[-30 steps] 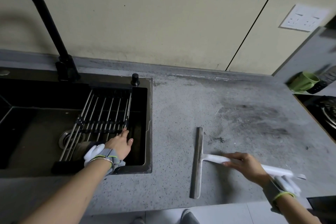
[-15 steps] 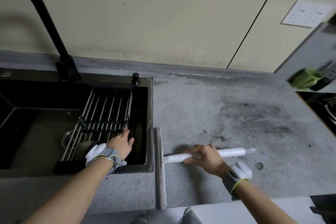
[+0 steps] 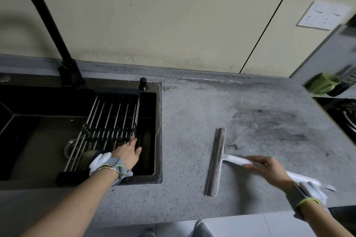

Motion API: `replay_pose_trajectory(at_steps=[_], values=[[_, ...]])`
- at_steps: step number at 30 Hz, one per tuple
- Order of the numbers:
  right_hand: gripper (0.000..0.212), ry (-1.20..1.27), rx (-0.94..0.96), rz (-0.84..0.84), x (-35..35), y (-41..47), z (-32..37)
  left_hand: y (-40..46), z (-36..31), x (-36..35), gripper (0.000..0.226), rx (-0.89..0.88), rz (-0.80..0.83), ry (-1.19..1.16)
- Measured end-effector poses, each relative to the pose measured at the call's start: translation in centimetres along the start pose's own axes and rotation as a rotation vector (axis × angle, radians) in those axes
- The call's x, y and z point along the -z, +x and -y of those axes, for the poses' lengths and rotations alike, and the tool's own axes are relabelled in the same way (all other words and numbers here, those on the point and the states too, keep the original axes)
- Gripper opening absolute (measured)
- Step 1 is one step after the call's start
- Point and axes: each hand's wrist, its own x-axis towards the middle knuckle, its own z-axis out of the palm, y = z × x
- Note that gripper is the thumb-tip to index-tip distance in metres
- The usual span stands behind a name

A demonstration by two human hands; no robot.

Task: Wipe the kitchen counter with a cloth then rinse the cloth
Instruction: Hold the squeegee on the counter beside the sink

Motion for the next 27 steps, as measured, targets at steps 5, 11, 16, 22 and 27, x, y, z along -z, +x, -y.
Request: replay_pose_trajectory(at_steps=[5,11,16,22,27], values=[[0.023,-0.020,-0.012,0.045,-0.7,0.1,-0.5,0.3,0.2,-0.1,0.053,-0.008,0.011,-0.002],[0.025,-0.011,0.072,0.119,-2.9,0.6,1.4,0.4,0.0,-0.2,0.054,0.011,0.006,0.010],[0.024,-0.056,0.151,0.201,-5.2,1.4,4.1,0.5,0.0,-0.2,0.054,0.000,0.022,0.002],[0.032,-0.116,0.267,0.217,-7.9,1.8,7.5,0.7,0.2,-0.5,0.053,0.005,0.016,-0.005],[0.031,-0.138,0.331,0.203,-8.6,1.4,8.5,0.7,0.3,-0.5,0.054,-0.002,0.025,-0.017]])
